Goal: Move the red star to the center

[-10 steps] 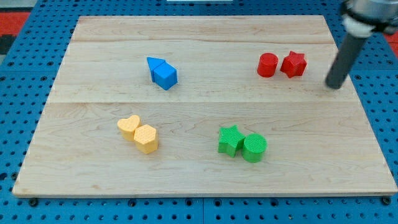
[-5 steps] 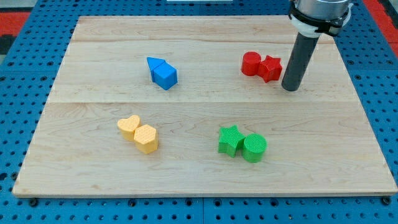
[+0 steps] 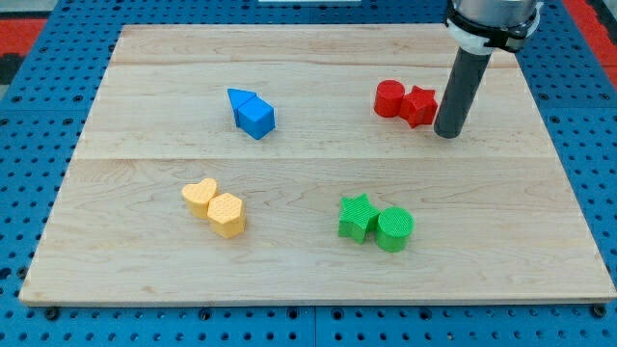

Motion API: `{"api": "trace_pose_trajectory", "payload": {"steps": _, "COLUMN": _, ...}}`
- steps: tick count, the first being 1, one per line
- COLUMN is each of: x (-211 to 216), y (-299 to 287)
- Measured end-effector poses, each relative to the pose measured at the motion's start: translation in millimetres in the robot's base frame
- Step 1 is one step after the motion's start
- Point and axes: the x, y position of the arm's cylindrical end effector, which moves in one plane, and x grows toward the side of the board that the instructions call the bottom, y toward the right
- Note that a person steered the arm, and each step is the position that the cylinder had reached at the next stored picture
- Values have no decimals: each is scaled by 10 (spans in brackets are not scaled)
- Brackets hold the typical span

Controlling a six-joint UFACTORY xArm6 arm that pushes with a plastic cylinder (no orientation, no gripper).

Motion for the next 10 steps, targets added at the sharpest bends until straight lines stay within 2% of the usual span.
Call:
{"api": "trace_pose_trajectory", "payload": {"steps": 1, "x": 32, "y": 180}}
{"api": "trace_pose_trajectory", "payload": {"steps": 3, "x": -527, "y": 673}}
{"api": "trace_pose_trajectory", "payload": {"steps": 4, "x": -975, "y": 493}}
{"api": "trace_pose_trajectory", "payload": {"steps": 5, "x": -1256, "y": 64}}
{"api": "trace_pose_trajectory", "payload": {"steps": 6, "x": -1042, "y": -163}}
{"api": "trace_pose_trajectory", "payload": {"steps": 7, "x": -549, "y": 143}}
{"api": "trace_pose_trajectory", "payload": {"steps": 8, "x": -531, "y": -284}}
{"api": "trace_pose_trajectory", "payload": {"steps": 9, "x": -502, "y": -373}}
{"api": "trace_pose_trajectory", "payload": {"steps": 10, "x": 42, "y": -1016}}
